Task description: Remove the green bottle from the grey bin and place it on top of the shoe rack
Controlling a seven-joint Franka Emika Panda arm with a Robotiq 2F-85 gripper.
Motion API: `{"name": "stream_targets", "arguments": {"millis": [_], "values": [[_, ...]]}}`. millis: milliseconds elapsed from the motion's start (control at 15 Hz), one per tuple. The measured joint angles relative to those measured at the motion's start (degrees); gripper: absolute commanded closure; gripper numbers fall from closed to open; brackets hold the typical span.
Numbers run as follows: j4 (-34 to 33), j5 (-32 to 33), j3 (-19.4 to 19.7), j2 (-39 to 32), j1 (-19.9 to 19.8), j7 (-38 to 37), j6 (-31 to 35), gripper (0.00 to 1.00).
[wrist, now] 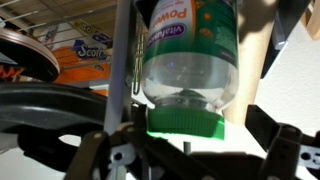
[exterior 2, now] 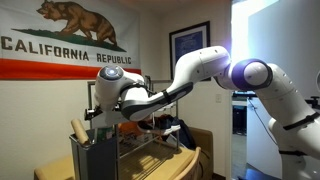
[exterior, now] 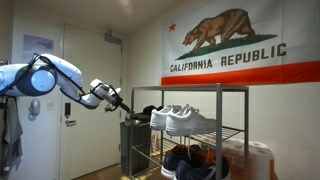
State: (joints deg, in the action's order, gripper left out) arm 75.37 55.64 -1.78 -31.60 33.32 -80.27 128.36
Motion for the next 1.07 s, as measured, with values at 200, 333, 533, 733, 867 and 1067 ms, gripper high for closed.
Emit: {"name": "stream_targets", "arguments": {"millis": [200, 333, 533, 733, 867, 1067], "values": [[0.3, 0.2, 0.0, 0.0, -0.1, 0.0, 0.1, 0.42], [0.4, 0.4, 0.1, 0.0, -0.1, 0.0, 0.2, 0.55], [0.4, 0.5, 0.1, 0.2, -0.1, 0.0, 0.9, 0.59], [0.4, 0.5, 0.1, 0.2, 0.0, 0.0, 1.0, 0.59], [0.4, 0.5, -0.2, 0.2, 0.0, 0.4, 1.1, 0.59], [0.2, 0.3, -1.1, 0.2, 0.0, 2.3, 1.1, 0.59]]}}
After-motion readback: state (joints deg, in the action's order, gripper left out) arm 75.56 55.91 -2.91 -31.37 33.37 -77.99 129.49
